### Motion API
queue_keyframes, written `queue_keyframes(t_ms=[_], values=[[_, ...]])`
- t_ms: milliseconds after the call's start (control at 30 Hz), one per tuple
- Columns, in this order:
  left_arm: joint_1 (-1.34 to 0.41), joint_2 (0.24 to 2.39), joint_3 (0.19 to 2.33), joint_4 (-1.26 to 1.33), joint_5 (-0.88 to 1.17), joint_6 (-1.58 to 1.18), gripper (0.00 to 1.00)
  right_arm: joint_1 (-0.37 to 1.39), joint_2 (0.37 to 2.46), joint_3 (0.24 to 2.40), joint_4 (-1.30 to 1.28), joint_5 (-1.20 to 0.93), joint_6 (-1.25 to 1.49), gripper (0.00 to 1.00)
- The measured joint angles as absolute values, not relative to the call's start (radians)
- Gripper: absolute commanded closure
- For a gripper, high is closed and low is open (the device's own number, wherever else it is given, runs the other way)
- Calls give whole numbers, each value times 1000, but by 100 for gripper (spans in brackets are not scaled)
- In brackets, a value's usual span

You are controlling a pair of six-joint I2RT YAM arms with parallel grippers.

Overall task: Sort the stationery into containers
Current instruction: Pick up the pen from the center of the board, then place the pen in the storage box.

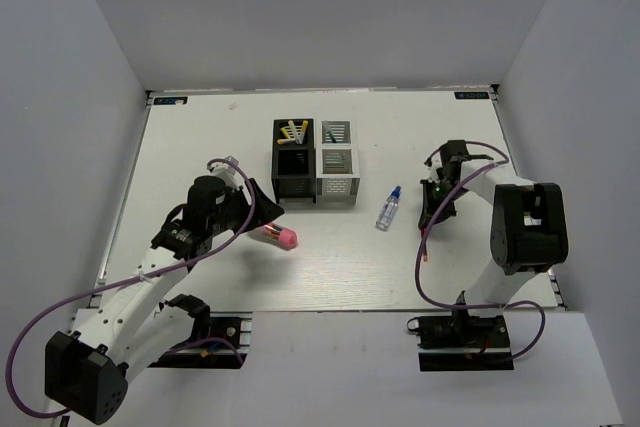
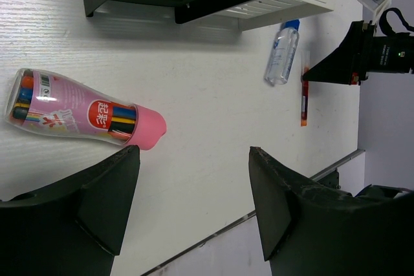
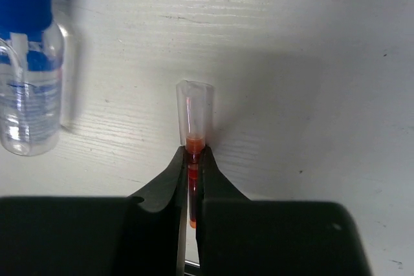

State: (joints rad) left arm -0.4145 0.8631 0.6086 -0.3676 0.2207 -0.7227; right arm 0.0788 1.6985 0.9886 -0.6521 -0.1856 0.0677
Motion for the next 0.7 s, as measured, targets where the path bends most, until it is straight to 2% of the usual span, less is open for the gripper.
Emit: queue_keyframes(t_ms=[167,333,467,600,700], values=[[-414,863,609,-368,221,-723,22,79,1673,1039,-670,-221,-1,100],[-414,863,609,-367,221,-723,22,79,1548,1208,-663,-320,-86,100],[-414,863,609,-366,221,-725,22,88,1486,1350,-556,-443,-125,100],[-414,863,609,-365,221,-733,22,132,1508,1403,-407,-562,-138,100],[-414,865,609,-365,221,-735,22,193,1610,1484,-290,-635,-134,100]])
